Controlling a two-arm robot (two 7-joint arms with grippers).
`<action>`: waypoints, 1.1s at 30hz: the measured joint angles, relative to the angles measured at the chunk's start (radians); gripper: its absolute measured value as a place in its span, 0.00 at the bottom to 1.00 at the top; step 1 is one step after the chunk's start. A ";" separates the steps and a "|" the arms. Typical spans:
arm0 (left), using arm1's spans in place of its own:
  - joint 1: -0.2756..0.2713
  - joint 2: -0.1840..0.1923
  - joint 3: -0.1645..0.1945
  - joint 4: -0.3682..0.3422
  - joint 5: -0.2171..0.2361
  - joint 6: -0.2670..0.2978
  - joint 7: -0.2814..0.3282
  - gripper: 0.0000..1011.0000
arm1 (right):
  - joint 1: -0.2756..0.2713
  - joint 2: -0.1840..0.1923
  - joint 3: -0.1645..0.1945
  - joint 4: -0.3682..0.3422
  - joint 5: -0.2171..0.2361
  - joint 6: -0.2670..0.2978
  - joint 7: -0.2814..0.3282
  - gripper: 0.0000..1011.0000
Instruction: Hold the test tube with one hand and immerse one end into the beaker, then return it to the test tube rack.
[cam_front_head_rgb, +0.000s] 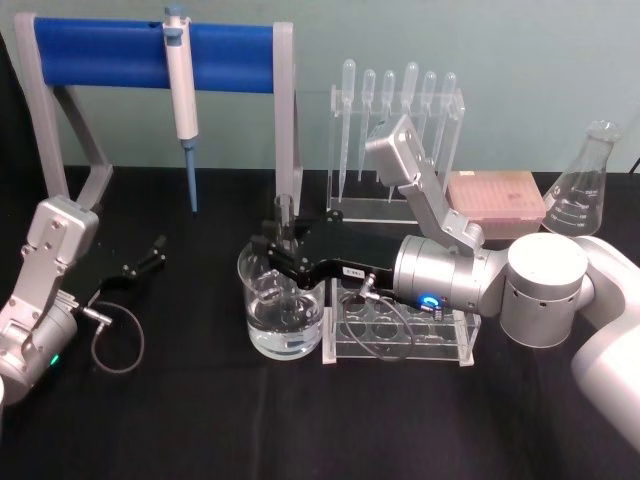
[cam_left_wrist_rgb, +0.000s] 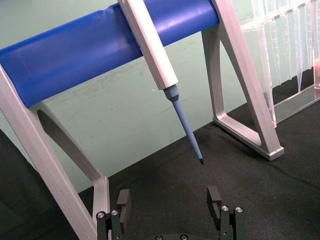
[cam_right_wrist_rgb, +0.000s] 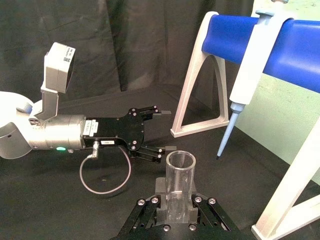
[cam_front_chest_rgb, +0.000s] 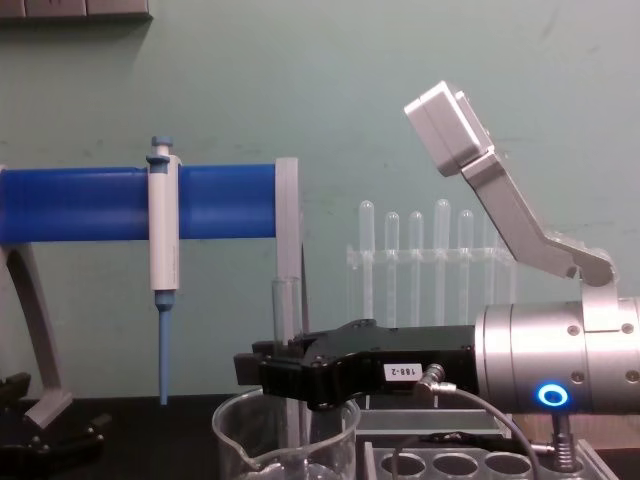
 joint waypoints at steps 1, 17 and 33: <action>0.000 0.000 0.000 0.000 0.000 0.000 0.000 0.99 | 0.000 0.000 0.000 0.000 0.000 0.000 0.000 0.22; 0.000 0.000 0.000 0.000 0.000 0.000 0.000 0.99 | 0.000 0.000 0.000 0.000 0.000 0.000 0.000 0.22; 0.000 0.000 0.000 0.000 0.000 0.000 0.000 0.99 | 0.018 0.040 0.026 -0.107 0.019 0.042 0.017 0.22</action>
